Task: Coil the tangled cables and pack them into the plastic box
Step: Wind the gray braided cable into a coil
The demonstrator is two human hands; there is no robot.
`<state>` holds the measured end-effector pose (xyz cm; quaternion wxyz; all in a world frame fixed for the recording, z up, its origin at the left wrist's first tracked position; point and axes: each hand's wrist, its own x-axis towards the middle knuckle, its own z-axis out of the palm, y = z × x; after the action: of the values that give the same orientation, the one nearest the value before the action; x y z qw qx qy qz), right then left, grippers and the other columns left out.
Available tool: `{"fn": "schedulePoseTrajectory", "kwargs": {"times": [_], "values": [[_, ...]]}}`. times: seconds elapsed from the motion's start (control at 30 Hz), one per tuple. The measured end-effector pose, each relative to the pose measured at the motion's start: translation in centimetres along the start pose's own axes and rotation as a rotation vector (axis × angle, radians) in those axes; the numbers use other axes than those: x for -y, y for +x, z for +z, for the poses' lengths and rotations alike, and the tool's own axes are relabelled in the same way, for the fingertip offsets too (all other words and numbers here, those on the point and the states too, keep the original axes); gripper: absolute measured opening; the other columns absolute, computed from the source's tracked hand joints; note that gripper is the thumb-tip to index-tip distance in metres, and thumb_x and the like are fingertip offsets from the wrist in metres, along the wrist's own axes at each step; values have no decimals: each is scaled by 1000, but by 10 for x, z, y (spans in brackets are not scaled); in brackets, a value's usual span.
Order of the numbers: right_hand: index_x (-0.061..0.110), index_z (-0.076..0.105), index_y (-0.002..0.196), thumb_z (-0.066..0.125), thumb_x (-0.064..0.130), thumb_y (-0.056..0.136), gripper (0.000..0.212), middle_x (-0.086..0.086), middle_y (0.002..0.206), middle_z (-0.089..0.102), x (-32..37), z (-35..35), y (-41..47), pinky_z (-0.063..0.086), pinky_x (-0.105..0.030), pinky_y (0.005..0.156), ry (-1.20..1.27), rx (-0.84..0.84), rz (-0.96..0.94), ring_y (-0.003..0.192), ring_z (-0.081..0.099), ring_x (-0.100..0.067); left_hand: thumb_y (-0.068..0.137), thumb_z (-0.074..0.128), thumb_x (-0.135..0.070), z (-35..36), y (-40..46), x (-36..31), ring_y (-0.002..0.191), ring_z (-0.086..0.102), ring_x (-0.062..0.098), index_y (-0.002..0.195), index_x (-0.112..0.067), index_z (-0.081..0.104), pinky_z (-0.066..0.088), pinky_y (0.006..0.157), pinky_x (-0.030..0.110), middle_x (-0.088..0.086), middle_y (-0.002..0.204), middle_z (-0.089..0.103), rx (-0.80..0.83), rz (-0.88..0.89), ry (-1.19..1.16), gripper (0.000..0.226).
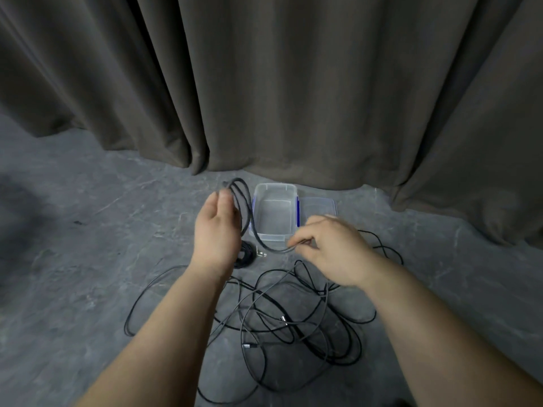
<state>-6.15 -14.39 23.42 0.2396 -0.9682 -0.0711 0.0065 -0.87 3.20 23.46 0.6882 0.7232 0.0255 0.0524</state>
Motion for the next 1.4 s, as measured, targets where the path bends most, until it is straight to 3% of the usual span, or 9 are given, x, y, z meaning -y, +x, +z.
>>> {"fn": "schedulePoseTrajectory", "kwargs": {"times": [0.2,0.4,0.57,0.7,0.83,1.03,1.23,1.3,1.4], "values": [[34,70,82,69,13,86,21,13,82,60,20,-24,-5,38,-7,71,522,56,-67,74,56,7,104,37,-24,9,-10,-1,51,24,10,67,-20,34,22,50,28,-7,55,31,255,-55,-48,37],[26,65,75,80,12,75,21,11,73,66,15,-19,-2,51,-23,73,808,-204,89,71,60,-2,103,33,-16,22,-24,-5,47,36,14,67,-10,40,34,48,23,9,54,40,436,-180,-151,36],[24,59,71,85,22,68,26,4,70,62,4,-10,4,46,-29,65,840,-384,214,66,54,-10,104,29,-20,27,-27,-5,46,35,14,71,-12,43,34,48,22,3,54,41,545,-254,-248,37],[23,66,68,78,15,77,17,8,66,65,-1,-8,8,48,-20,66,895,-538,226,64,58,-3,103,29,-20,29,-29,-7,45,19,11,69,-13,36,14,53,29,-2,50,27,551,-260,-285,36],[20,63,72,63,27,91,21,9,65,62,-8,1,10,45,-24,63,667,-695,270,62,56,-4,103,33,-28,34,-37,-12,44,18,10,69,-15,34,20,49,26,-4,49,26,538,-264,-292,36],[29,60,74,36,51,97,40,12,70,63,-1,9,8,50,-30,71,567,-619,303,73,63,-14,104,34,-28,34,-35,-12,41,18,9,62,-18,31,15,45,25,-6,46,27,442,-267,-302,43],[30,56,131,32,40,102,39,17,115,61,4,15,1,43,-16,94,569,-346,146,105,58,-3,103,36,-37,28,-22,-16,37,22,7,62,-21,34,17,39,20,-9,44,30,269,-381,-457,44],[32,59,126,33,40,102,37,9,102,69,5,16,3,49,-28,91,652,-371,169,94,64,-10,101,38,-43,28,-26,-15,41,18,8,60,-22,34,12,44,25,-8,46,27,325,-379,-429,46],[30,62,81,35,36,103,36,9,61,57,5,13,6,44,-26,68,668,-407,215,64,55,-4,89,47,-51,31,-32,-14,47,12,11,59,-23,30,9,47,28,-6,49,22,412,-301,-343,45]]}}
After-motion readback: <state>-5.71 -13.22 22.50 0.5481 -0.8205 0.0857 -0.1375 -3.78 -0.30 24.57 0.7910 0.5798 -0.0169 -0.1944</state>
